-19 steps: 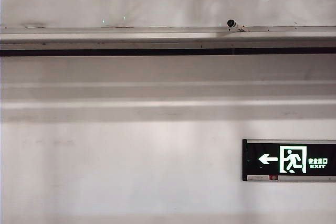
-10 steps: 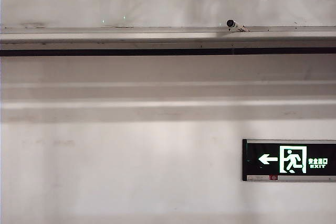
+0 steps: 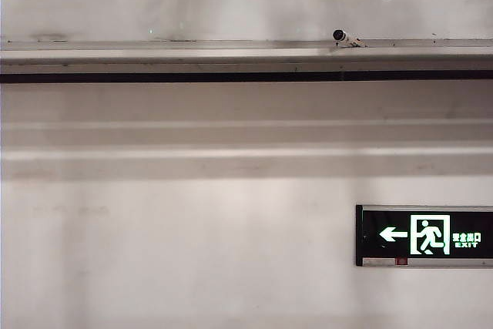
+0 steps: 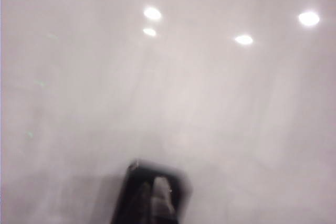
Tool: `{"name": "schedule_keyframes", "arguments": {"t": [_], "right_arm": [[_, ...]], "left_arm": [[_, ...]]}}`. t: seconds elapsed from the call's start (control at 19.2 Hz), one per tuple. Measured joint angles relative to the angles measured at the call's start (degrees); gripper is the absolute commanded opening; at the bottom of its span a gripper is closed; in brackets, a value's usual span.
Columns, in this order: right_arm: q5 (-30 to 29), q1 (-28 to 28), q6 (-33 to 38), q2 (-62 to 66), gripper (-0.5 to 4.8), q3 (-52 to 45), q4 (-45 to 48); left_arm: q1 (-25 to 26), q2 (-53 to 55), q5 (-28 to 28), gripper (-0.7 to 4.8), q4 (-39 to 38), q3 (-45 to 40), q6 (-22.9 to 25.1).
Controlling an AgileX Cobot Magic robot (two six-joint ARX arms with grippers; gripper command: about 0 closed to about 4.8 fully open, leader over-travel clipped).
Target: Wipe the whiteboard clean using the black magnetic whiteboard eraser attached to the whiteboard.
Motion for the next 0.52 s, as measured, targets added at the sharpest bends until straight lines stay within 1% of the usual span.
{"name": "schedule_keyframes", "arguments": {"t": [0.05,0.1,0.16,0.21,0.26,0.37,0.47,0.52], "right_arm": [[-0.4,0.0,3.0,-4.3,-0.01,0.0,-6.0],[-2.4,0.0,5.6,-7.1,-0.01,0.0,-11.5],[-3.6,0.0,6.4,-8.5,-0.01,-0.2,-15.5],[-5.1,0.0,6.7,-9.9,-0.01,-0.6,-21.4],[-6.8,0.0,6.8,-11.3,-0.01,-0.9,-27.6],[-9.5,0.0,7.0,-14.9,-0.01,-4.7,-32.0],[-11.2,0.0,9.3,-20.2,-0.01,-14.2,-31.2],[-11.3,0.0,10.1,-23.8,-0.01,-21.5,-29.7]], "left_arm": [[0.0,-1.5,0.5,-0.06,-3.3,0.1,-0.5],[0.0,-2.5,0.6,-0.06,-7.6,0.1,-0.5],[0.0,-3.3,0.6,-0.06,-11.7,0.0,-0.6],[0.0,-4.3,0.6,-0.06,-16.8,0.0,-0.7],[0.0,-5.9,0.6,-0.06,-19.3,0.0,-1.4],[0.0,-9.3,0.0,-0.06,-21.6,0.0,-2.0],[0.0,-11.8,-3.7,-0.06,-23.9,0.0,-1.7],[0.0,-13.4,-5.9,-0.06,-28.1,0.0,-1.8]]}}
